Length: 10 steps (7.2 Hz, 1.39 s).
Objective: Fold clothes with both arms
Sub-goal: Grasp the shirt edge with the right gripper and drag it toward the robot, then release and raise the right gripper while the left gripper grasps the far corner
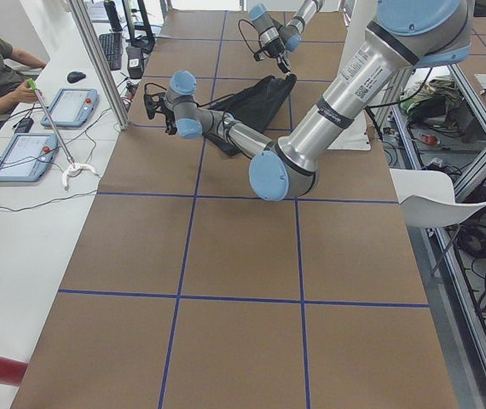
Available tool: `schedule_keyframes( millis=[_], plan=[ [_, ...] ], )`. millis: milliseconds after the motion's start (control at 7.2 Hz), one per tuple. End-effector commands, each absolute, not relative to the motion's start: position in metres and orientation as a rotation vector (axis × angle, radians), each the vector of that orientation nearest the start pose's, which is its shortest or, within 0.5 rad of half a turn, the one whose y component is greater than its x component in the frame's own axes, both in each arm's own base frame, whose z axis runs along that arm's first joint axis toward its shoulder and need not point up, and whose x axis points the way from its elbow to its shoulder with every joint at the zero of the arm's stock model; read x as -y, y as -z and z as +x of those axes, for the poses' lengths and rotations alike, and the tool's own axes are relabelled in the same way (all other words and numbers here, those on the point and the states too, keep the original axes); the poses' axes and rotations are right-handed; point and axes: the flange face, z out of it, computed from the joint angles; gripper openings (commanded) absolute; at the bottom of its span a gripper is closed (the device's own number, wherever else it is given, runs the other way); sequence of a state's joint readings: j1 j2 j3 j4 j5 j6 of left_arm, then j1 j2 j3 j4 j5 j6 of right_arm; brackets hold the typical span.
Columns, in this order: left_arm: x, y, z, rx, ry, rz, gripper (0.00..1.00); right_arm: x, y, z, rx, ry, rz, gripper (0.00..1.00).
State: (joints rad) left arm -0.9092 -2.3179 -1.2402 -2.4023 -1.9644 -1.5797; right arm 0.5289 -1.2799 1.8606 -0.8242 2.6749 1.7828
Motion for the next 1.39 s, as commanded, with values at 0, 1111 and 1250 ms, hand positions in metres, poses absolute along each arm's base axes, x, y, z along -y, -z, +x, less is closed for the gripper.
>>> schedule_keyframes(
  millis=[0,1111,1250],
  plan=[
    [0.661,-0.249,0.397,-1.275,0.538,0.231,0.99,0.275,-0.235,-0.45,1.258,0.147,-0.804,0.59],
    [0.518,-0.321,0.418,-1.279,0.396,0.114,0.99,0.427,-0.24,-0.317,1.396,-0.184,-0.505,1.0],
    [0.494,-0.327,0.431,-1.277,0.372,0.089,0.99,0.435,-0.24,-0.309,1.408,-0.203,-0.462,1.0]
  ],
)
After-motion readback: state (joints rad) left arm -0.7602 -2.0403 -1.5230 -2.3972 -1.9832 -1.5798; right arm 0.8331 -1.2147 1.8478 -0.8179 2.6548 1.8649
